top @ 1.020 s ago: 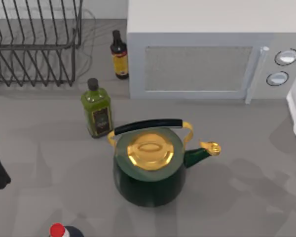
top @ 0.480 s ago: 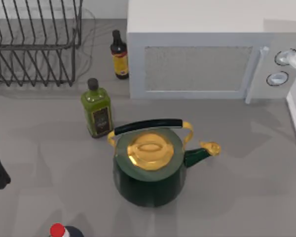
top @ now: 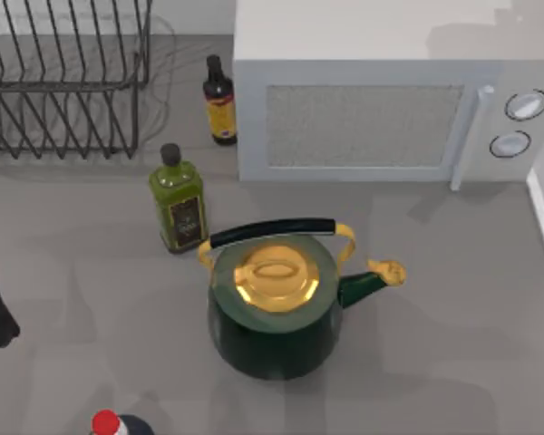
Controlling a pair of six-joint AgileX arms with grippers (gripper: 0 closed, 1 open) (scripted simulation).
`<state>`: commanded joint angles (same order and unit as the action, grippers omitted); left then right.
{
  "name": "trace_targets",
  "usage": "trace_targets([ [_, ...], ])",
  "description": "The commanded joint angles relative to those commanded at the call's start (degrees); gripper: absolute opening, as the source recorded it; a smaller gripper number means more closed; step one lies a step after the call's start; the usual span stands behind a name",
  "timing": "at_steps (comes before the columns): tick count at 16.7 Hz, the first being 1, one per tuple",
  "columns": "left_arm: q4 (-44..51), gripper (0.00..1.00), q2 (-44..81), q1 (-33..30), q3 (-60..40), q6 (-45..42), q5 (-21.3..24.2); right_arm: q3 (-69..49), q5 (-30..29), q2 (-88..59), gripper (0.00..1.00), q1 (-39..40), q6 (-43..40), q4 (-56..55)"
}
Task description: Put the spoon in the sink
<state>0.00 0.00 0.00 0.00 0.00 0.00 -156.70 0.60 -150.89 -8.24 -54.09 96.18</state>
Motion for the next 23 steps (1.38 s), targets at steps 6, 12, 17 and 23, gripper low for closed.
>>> trace_targets([
  [6,0.0,1.00,0.0,0.0,0.0,0.0,0.0,-9.4,0.0,-6.5,0.00,-0.7,0.1,1.9],
  [12,0.0,1.00,0.0,0.0,0.0,0.0,0.0,-8.3,0.1,-5.5,0.00,-0.5,0.2,1.0],
  [17,0.0,1.00,0.0,0.0,0.0,0.0,0.0,4.3,0.1,-1.8,0.00,-0.6,0.3,-7.3],
  [23,0.0,1.00,0.0,0.0,0.0,0.0,0.0,17.4,0.2,1.9,0.00,-0.6,0.2,-16.4],
])
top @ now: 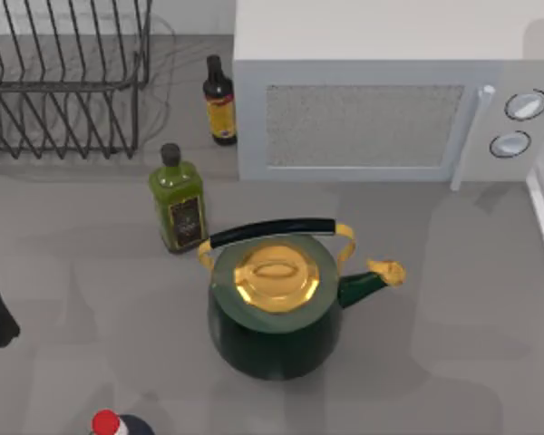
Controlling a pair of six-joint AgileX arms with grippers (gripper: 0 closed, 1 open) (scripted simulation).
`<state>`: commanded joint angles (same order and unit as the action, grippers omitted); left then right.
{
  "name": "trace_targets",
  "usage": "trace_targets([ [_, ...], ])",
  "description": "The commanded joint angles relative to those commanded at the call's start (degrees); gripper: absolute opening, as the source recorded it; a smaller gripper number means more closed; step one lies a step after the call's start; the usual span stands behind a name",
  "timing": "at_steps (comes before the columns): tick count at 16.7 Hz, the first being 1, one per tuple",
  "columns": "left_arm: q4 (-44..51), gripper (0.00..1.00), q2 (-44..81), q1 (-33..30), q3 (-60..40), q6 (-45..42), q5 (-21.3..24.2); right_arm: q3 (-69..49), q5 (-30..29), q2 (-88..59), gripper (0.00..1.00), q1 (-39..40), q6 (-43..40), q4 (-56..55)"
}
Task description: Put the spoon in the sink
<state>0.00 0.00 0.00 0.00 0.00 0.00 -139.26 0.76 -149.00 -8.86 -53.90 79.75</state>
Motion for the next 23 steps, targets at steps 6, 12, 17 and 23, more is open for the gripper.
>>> trace_targets([
  [6,0.0,1.00,0.0,0.0,0.0,0.0,0.0,0.1,0.0,0.0,0.15,0.0,0.0,-0.1],
  [12,0.0,1.00,0.0,0.0,0.0,0.0,0.0,0.1,0.0,0.0,0.60,0.0,0.0,-0.1],
  [17,0.0,1.00,0.0,0.0,0.0,0.0,0.0,0.1,0.0,0.0,0.98,0.0,0.0,-0.1],
  [23,0.0,1.00,0.0,0.0,0.0,0.0,0.0,0.1,0.0,0.0,1.00,0.0,0.0,-0.1],
])
